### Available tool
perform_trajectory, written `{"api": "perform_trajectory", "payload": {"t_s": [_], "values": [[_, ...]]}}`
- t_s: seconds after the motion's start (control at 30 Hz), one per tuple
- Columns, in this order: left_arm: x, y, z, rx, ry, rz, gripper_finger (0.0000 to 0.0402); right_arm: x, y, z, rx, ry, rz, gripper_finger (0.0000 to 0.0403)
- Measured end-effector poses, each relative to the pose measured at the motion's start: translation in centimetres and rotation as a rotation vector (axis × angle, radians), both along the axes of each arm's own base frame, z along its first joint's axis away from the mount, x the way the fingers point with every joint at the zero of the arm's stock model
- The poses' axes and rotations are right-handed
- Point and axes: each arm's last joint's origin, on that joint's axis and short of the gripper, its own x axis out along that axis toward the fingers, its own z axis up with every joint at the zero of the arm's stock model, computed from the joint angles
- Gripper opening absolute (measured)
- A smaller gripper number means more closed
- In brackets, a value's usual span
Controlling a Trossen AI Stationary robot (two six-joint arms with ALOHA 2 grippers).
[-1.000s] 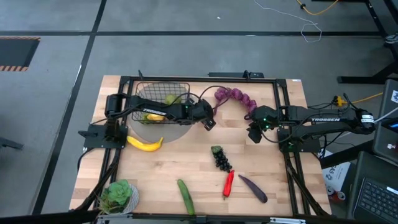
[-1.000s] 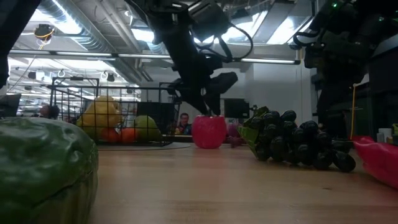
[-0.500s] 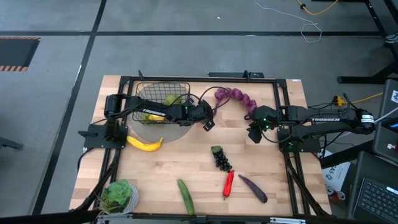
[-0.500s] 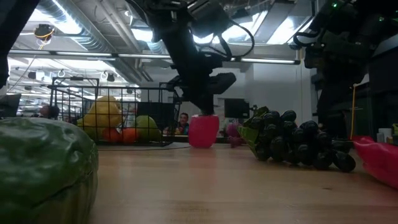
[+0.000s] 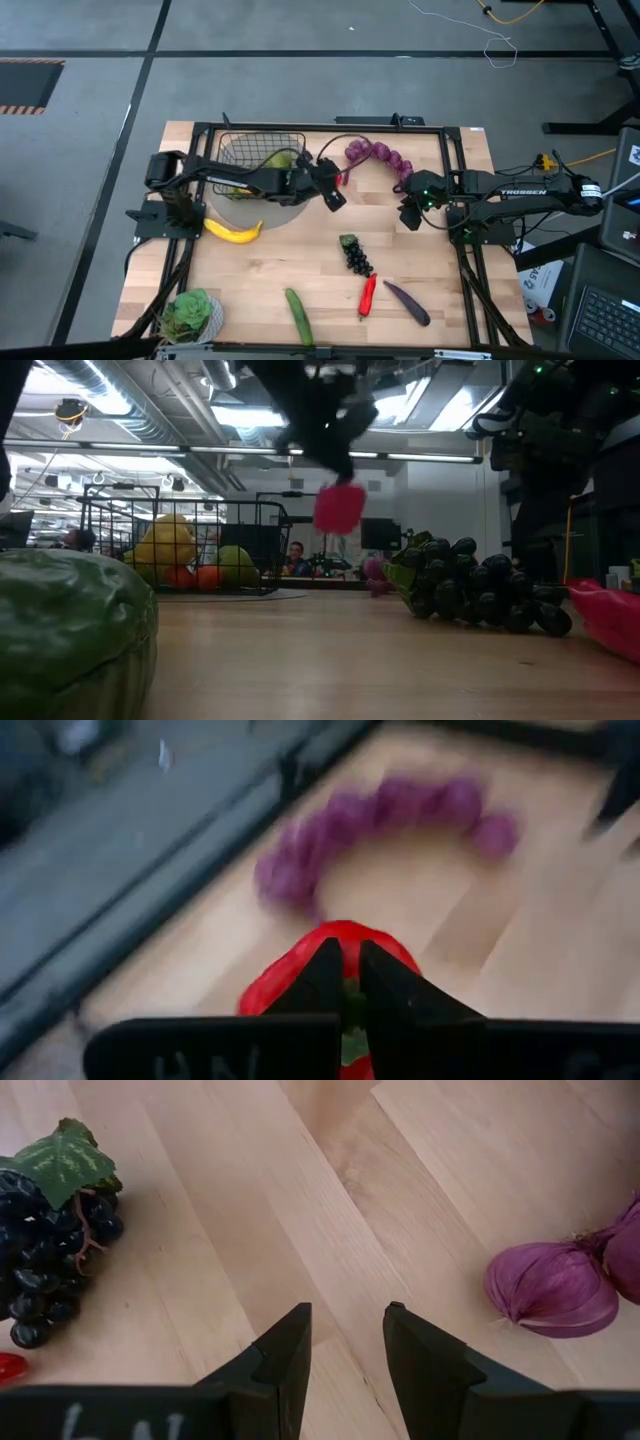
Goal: Build produce basket
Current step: Put the bell pepper into the wire basket
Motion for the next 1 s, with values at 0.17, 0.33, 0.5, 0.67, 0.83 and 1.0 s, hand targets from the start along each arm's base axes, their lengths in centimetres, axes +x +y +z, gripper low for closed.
{"api": "perform_trajectory", "payload": {"t_s": [0.17,0.33,0.5,0.67,0.83,1.0], "values": [[-2.1,-0.6,3.7,0.095,-0.041,0.046,0.0008,-0.1,0.0,0.0,0.003,0.007,-0.003,0.0129],[-4.5,-1.0,7.3,0.161,-0.09,0.065,0.0008,0.1,0.1,0.0,0.001,-0.003,0.002,0.0129],[-7.3,-1.0,10.5,0.18,-0.154,0.063,0.0008,0.1,0.1,0.0,0.001,-0.004,0.002,0.0129],[-10.2,-0.6,12.1,0.181,-0.119,0.072,0.0008,0.1,0.1,0.0,-0.004,-0.004,-0.001,0.0129],[-13.2,0.3,12.1,0.112,-0.041,0.144,0.0008,0.1,0.1,0.0,-0.005,-0.004,-0.001,0.0129],[-15.8,1.4,10.9,0.023,0.086,0.259,0.0011,0.1,0.1,0.0,-0.005,-0.004,-0.001,0.0129]]}}
